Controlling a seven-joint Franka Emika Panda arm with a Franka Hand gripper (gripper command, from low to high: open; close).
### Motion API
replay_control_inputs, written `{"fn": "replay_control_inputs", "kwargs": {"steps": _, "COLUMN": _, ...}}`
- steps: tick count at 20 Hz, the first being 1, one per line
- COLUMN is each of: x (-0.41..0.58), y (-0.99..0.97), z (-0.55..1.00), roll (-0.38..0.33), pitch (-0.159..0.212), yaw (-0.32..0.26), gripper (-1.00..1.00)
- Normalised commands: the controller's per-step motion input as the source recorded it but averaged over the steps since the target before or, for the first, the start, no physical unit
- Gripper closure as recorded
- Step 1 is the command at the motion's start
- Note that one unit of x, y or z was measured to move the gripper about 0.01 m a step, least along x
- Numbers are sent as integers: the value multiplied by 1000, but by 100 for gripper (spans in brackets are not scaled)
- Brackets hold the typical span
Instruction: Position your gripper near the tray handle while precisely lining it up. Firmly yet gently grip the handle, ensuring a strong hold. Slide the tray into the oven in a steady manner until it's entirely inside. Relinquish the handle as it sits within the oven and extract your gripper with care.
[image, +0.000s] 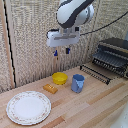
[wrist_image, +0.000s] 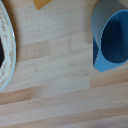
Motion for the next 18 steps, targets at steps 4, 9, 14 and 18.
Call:
{"fn": "replay_control_inputs", "kwargs": {"steps": 4, "x": 9, "y": -212, "z": -1, "roll": -301, "pitch": 5, "yaw": 2, "gripper": -100}}
{"fn": "replay_control_inputs", "kwargs": {"steps": 9, "x": 46, "y": -449, "z": -26, "roll": -333, "pitch": 0, "yaw": 6, "gripper": -100}}
{"fn": "replay_control_inputs", "kwargs": {"steps": 14, "x": 82, "y": -458, "z": -54, "roll": -326, "pitch": 0, "yaw": 12, "gripper": -100}}
{"fn": "replay_control_inputs", "kwargs": {"steps": 18, "x": 131, "y": -478, "z": -169, "roll": -303, "pitch": 23, "yaw": 11, "gripper": -100}}
